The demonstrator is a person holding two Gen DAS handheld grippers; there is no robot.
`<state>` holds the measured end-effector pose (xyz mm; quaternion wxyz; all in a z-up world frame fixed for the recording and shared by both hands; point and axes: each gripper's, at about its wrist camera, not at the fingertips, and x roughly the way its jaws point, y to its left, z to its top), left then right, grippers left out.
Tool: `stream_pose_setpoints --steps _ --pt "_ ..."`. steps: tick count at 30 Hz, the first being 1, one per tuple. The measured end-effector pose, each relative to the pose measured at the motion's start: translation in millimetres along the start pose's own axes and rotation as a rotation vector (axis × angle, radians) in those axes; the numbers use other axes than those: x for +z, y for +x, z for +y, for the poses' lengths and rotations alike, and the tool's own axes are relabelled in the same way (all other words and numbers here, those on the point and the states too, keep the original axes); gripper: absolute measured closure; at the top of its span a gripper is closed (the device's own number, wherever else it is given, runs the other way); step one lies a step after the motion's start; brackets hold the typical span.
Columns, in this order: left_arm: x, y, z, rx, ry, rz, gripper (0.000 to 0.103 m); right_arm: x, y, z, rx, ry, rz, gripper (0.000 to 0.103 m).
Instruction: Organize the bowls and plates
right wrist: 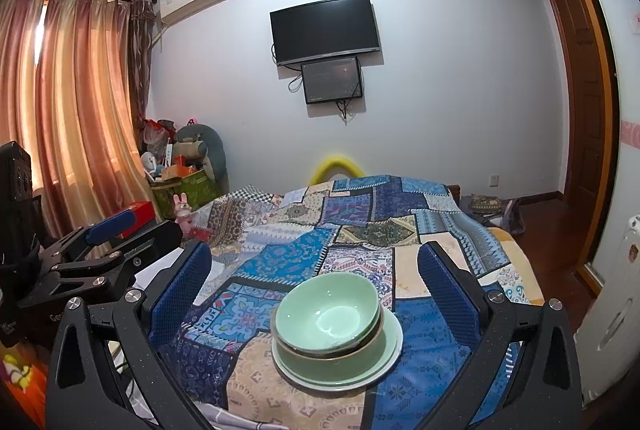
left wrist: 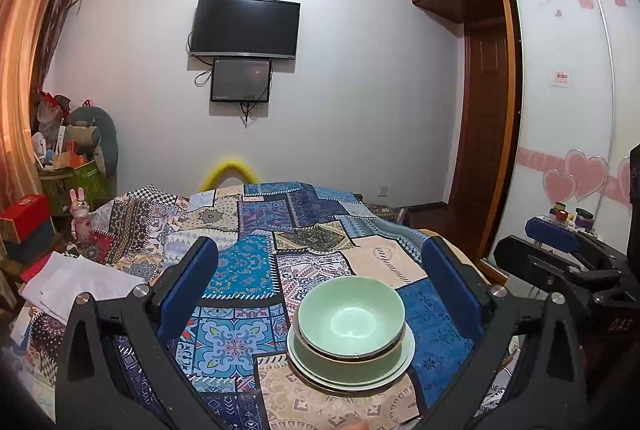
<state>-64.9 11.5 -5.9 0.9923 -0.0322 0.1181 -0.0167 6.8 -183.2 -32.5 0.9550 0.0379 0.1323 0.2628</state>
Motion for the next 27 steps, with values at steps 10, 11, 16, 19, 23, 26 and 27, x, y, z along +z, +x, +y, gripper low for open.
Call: stream_pose_setpoints --steps 10,11,16,19,23,26,27 --pt "0.6 -2.1 0.8 -0.002 -0.002 -0.004 0.0 0.9 1.5 0.4 0.002 0.0 -0.002 0.0" --pt "0.8 -1.9 0.9 -0.003 -0.004 -0.003 0.0 1.4 1.4 0.6 0.003 0.002 -0.003 0.0" --pt "1.1 -1.9 1.7 -0.004 -0.006 -0.003 0.0 1.6 3.1 -0.9 0.005 0.006 -0.002 0.0" --pt "0.7 -2.3 1.7 -0.005 -0.005 -0.003 0.0 1.5 3.3 -1.0 0.004 0.004 -0.003 0.0" --pt "1.0 -2.2 2.2 -0.007 -0.007 -0.003 0.0 1.6 3.3 -0.9 0.005 0.005 -0.005 0.0" --pt "1.6 -1.8 2.4 -0.008 -0.006 -0.001 0.0 1.0 3.4 -1.7 0.007 0.005 -0.005 0.0" --pt "1.9 -1.7 2.3 -0.011 -0.006 0.0 0.0 0.8 3.4 -1.7 0.006 0.004 -0.005 0.0"
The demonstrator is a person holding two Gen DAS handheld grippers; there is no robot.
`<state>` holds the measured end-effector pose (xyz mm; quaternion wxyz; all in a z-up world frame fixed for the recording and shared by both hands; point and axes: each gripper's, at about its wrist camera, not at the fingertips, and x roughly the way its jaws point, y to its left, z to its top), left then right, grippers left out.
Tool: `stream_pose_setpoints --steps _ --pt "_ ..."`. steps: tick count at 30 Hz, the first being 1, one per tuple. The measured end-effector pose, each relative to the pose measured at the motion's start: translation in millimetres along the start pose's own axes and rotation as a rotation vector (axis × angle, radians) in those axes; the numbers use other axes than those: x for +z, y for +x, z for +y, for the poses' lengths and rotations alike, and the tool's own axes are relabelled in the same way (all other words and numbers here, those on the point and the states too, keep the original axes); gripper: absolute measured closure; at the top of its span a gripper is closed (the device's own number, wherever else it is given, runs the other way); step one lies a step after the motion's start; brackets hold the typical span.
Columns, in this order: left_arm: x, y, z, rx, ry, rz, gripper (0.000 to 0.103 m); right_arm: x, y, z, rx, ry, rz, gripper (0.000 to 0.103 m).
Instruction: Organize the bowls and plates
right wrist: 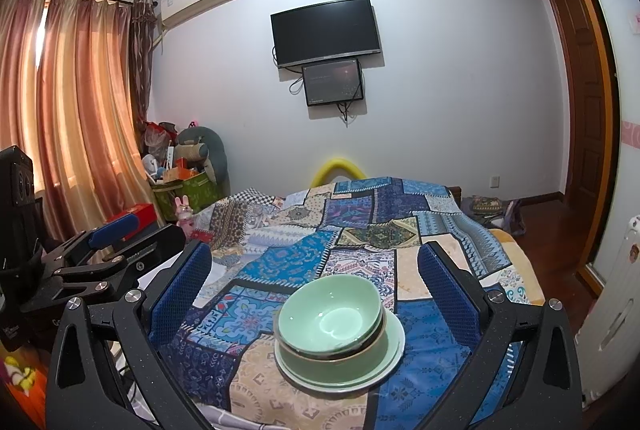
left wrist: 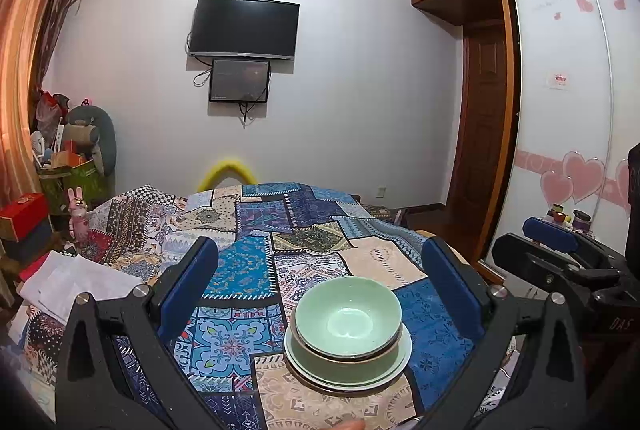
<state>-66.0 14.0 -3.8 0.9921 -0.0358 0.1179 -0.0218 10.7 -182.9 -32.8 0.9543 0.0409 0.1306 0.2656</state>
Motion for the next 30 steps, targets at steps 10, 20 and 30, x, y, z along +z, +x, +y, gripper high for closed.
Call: stream_pose_setpoints --steps 10,20,30 --pt "0.5 -2.2 3.5 -0.008 -0.022 -0.009 0.0 -0.6 -0.6 -0.5 0.002 -0.003 0.0 0.0" --pt "0.2 -0.5 3.1 -0.012 -0.017 0.004 0.0 -0.6 -0.4 -0.1 0.006 -0.004 0.006 0.0" --pt "-1.3 2.3 5.7 -0.026 -0.035 0.019 0.0 -0.1 -0.6 2.6 0.006 -0.003 0.01 0.0"
